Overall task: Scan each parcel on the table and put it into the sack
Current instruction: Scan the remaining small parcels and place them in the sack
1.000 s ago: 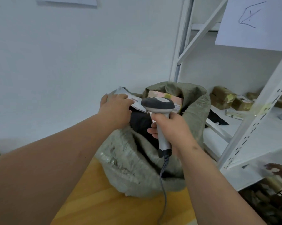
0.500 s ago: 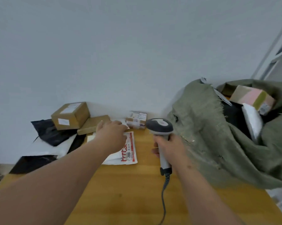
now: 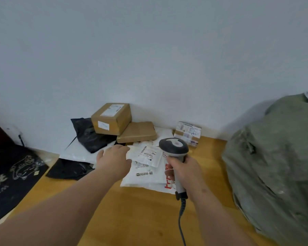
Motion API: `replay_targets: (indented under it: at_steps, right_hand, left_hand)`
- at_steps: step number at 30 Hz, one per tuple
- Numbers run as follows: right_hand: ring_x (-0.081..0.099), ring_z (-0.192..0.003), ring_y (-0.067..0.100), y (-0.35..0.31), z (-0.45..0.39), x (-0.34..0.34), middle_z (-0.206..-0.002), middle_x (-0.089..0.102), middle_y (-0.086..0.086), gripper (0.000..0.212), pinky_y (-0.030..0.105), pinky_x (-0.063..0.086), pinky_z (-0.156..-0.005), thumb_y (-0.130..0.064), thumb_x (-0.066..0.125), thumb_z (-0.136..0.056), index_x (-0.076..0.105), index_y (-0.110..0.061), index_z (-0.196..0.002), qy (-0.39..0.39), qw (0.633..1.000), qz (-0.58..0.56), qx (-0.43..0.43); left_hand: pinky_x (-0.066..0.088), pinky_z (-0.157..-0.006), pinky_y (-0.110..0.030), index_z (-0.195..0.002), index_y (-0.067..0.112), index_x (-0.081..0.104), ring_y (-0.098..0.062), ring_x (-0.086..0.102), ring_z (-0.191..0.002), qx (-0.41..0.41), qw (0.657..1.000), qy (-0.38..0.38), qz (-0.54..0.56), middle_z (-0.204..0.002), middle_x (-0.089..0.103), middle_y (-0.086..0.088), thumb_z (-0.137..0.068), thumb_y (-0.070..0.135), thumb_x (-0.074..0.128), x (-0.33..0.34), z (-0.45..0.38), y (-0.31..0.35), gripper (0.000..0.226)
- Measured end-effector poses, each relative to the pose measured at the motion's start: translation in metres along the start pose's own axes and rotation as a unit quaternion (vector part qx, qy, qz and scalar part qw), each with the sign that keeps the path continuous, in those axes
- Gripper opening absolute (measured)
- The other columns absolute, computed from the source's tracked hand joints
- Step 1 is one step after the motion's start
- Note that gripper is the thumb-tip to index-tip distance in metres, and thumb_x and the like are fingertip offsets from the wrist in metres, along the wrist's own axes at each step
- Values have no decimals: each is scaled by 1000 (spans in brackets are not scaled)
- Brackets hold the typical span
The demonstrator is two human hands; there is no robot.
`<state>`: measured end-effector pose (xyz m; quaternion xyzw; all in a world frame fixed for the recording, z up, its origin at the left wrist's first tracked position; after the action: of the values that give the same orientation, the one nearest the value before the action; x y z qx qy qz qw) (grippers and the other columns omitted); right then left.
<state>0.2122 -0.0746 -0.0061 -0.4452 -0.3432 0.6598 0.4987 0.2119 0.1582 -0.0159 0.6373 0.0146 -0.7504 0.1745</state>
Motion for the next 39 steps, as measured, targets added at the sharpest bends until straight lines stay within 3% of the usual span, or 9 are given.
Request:
replay_targets:
  at_steps: [4,9,15,20,25,29,33,37,39]
  right_hand:
    - [72,-66,9,-13,-42,24,-93,72,5,11,32,59,-72,-23,66,-90,63,-16,-98,-31,1000,1,2]
    - [74,-72,9,-24,-86,61,-89,72,-2,10,36,62,-81,-25,67,-88,61,-22,-96,-77,997,24,17]
    - [72,-73,7,-38,-115,109,-94,72,-1,10,30,59,-78,-26,65,-89,60,-23,-97,-112,992,31,43]
    - [74,-82,12,-66,-145,143,-98,71,-2,8,36,60,-85,-27,66,-89,59,-29,-94,-97,995,1,34]
    - [68,-89,20,-95,-178,187,-93,69,2,9,39,57,-86,-31,67,-88,59,-31,-85,-80,996,2,27]
    - [56,-84,10,-102,-200,222,-91,62,-7,11,27,45,-71,-33,66,-90,56,-32,-86,-80,996,-5,24]
    - [57,-91,8,-92,-210,246,-100,63,-12,12,33,46,-81,-36,68,-88,58,-35,-95,-69,996,-27,44]
    - [58,-91,6,-86,-210,250,-99,64,-13,13,33,47,-82,-34,70,-88,57,-36,-89,-42,996,-61,51]
    - [59,-90,9,-83,-205,242,-97,65,-11,12,35,50,-83,-33,70,-89,58,-36,-90,-17,996,-76,52]
  left_hand:
    - [13,-122,-49,-152,34,30,-21,28,-145,-44,999,4,-5,-159,29,7,-97,39,46,-1,-36,-25,57]
    - [17,-121,-49,-152,32,29,-22,26,-146,-88,996,6,17,-160,26,4,-96,40,50,-3,-72,-57,60]
    - [27,-115,-49,-151,27,30,-28,30,-143,-146,986,14,76,-159,24,-1,-92,37,56,-8,-115,-104,65]
    - [37,-106,-53,-138,20,44,-36,42,-130,-180,970,20,164,-148,34,-9,-88,33,58,-16,-172,-141,54]
    - [36,-106,-55,-143,21,38,-34,39,-132,-166,975,13,150,-146,35,-7,-90,41,49,-23,-222,-166,58]
    - [45,-96,-47,-138,14,42,-30,52,-111,-177,952,-4,249,-137,47,-9,-94,45,46,-17,-251,-181,54]
    - [41,-78,-35,-142,6,39,-23,48,-96,-189,931,-34,311,-134,50,-13,-101,35,44,-6,-260,-183,50]
    - [52,-86,-45,-117,6,54,-29,57,-94,-185,925,-20,331,-123,51,-13,-98,36,42,-4,-261,-186,37]
    - [54,-85,-46,-118,10,58,-27,59,-90,-178,922,-9,345,-122,51,-11,-98,35,41,-4,-256,-183,36]
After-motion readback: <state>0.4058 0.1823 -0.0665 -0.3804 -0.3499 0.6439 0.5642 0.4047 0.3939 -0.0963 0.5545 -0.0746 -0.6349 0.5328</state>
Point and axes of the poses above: each hand's wrist, its own z-axis away from the middle knuckle, its own x-axis out of the palm, y = z × x, the point moved 9 cm from there along -z, towards the middle knuckle
